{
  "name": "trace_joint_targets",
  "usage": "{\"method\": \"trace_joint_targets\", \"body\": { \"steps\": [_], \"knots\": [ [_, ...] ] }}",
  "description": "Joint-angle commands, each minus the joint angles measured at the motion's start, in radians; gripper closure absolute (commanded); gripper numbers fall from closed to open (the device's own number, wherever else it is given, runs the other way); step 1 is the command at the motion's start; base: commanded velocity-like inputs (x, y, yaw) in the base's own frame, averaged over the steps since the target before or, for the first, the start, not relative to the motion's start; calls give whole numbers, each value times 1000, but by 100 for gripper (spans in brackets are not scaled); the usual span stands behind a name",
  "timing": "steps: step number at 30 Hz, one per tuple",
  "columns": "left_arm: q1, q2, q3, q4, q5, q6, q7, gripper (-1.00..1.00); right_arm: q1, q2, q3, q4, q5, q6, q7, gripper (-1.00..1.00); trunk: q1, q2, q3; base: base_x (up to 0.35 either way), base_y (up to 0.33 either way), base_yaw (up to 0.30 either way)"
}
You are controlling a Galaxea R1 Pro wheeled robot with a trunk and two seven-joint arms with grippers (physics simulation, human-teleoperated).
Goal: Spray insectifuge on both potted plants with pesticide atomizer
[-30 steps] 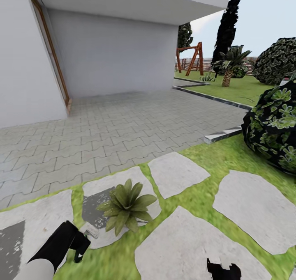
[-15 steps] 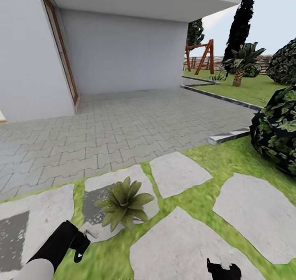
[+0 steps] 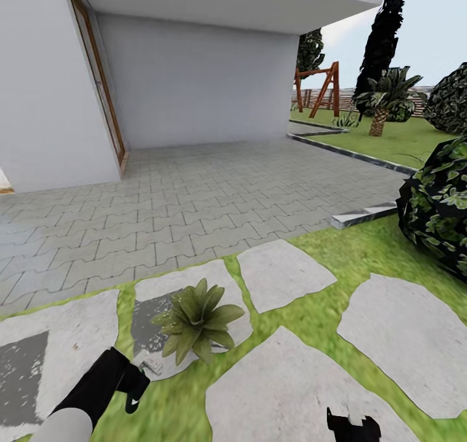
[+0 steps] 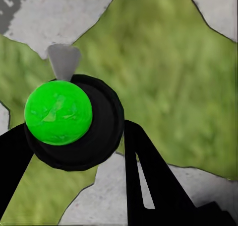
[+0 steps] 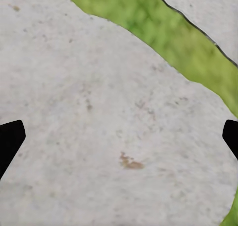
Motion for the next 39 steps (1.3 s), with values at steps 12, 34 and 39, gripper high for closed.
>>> {"method": "trace_joint_targets", "body": {
  "steps": [12, 34, 39],
  "knots": [
    [3, 5, -1, 9, -55, 55, -7, 100, -1, 0, -6, 2, 11, -3, -4, -100, 0, 0, -1, 0, 0, 3],
    [3, 12, -1, 6, -55, 56, -6, 100, -1, 2, -6, 2, 11, -3, -4, -100, 0, 0, -1, 127, -165, 256],
    [3, 7, -1, 5, -53, 54, -7, 100, -1, 2, -6, 2, 11, -3, -4, -100, 0, 0, -1, 3, -2, 204]
  ]
}}
